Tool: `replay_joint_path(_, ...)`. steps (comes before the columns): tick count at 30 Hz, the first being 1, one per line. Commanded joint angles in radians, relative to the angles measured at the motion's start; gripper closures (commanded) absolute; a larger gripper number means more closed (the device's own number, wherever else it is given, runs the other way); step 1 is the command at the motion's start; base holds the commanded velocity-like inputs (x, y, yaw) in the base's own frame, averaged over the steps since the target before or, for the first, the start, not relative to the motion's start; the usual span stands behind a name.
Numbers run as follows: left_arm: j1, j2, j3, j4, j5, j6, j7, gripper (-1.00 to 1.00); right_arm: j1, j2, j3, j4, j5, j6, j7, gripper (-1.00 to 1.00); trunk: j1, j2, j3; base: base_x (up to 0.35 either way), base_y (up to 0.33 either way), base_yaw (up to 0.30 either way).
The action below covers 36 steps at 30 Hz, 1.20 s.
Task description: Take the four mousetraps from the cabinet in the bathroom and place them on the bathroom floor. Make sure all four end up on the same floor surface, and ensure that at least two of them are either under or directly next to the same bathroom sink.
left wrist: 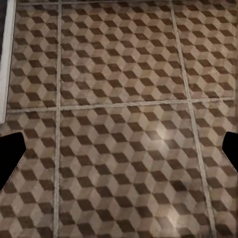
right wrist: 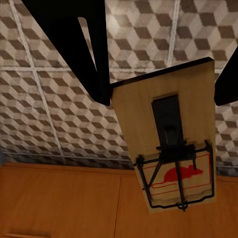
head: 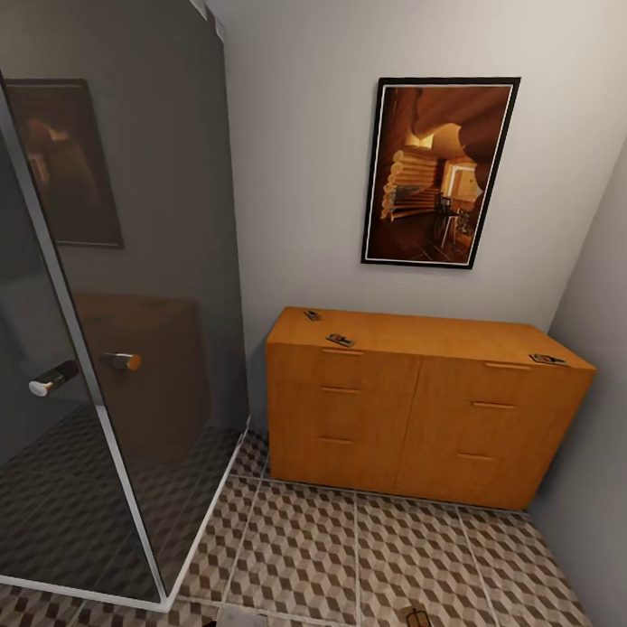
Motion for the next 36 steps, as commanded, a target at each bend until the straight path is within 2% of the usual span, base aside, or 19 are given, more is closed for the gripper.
replay_joint_path(1,0.0,0.0,-0.003,-0.054,-0.001,0.056,0.006,-1.0,-0.001,0.0,0.004,0.001,0.003,-0.001,-0.011,1.0,0.0,-0.001,-0.001,0.0,0.0,0.0)
replay_joint_path(3,0.0,0.0,-0.003,-0.104,-0.001,0.107,0.005,-1.0,-0.001,-0.001,0.004,0.001,0.003,0.0,-0.011,1.0,0.0,-0.001,-0.001,0.0,0.0,0.0)
replay_joint_path(7,0.0,-0.004,-0.003,-0.259,-0.002,0.253,0.003,-1.0,-0.001,-0.001,0.004,0.001,0.003,0.002,-0.011,1.0,0.0,-0.001,-0.001,0.0,0.0,0.0)
replay_joint_path(11,-0.003,-0.021,-0.003,-0.406,-0.003,0.374,0.002,-1.0,-0.001,0.002,0.004,0.001,0.003,0.011,-0.011,1.0,0.0,-0.001,-0.001,0.0,0.0,0.0)
replay_joint_path(14,-0.032,-0.031,-0.003,-0.526,-0.005,0.492,0.002,-1.0,-0.001,0.002,0.004,0.001,0.004,0.014,-0.01,1.0,0.0,-0.001,-0.001,0.0,0.0,0.0)
replay_joint_path(17,-0.071,-0.034,-0.003,-0.561,-0.006,0.546,0.002,-1.0,-0.001,0.002,0.004,0.001,0.003,0.015,-0.011,1.0,0.0,-0.001,-0.001,0.0,0.0,0.0)
replay_joint_path(22,-0.166,-0.036,-0.003,-0.594,-0.007,0.617,0.005,-1.0,-0.001,0.002,0.005,0.001,0.004,0.02,-0.01,1.0,0.0,-0.001,-0.001,0.0,0.0,0.0)
replay_joint_path(27,-0.27,-0.037,-0.002,-0.604,-0.008,0.709,0.011,-1.0,-0.001,0.004,0.005,0.001,0.004,0.06,-0.01,1.0,0.0,-0.001,-0.001,0.0,0.0,0.0)
replay_joint_path(29,-0.344,-0.038,-0.001,-0.606,-0.007,0.76,0.018,-1.0,-0.001,0.003,0.006,0.001,0.004,0.073,-0.009,1.0,0.0,-0.001,-0.001,0.0,0.0,0.0)
replay_joint_path(31,-0.39,-0.038,-0.001,-0.603,-0.006,0.775,0.021,-1.0,-0.001,0.003,0.006,0.0,0.004,0.076,-0.009,1.0,0.0,-0.001,-0.001,0.0,0.0,0.0)
replay_joint_path(32,-0.438,-0.038,-0.001,-0.598,-0.005,0.785,0.023,-1.0,-0.001,0.003,0.006,0.0,0.005,0.078,-0.009,1.0,0.0,-0.001,-0.001,0.0,0.0,0.0)
replay_joint_path(34,-0.491,-0.038,-0.001,-0.585,-0.004,0.792,0.025,-1.0,-0.001,0.003,0.006,0.0,0.005,0.079,-0.009,1.0,0.0,-0.001,-0.001,0.0,0.0,0.0)
replay_joint_path(35,-0.549,-0.038,0.0,-0.558,-0.003,0.797,0.026,-1.0,-0.001,0.004,0.006,0.0,0.005,0.081,-0.009,1.0,0.0,-0.001,-0.001,0.0,0.0,0.0)
replay_joint_path(36,-0.58,-0.038,0.0,-0.54,-0.002,0.799,0.026,-1.0,-0.001,0.004,0.007,0.0,0.005,0.081,-0.009,1.0,0.0,-0.001,-0.001,0.0,0.0,0.0)
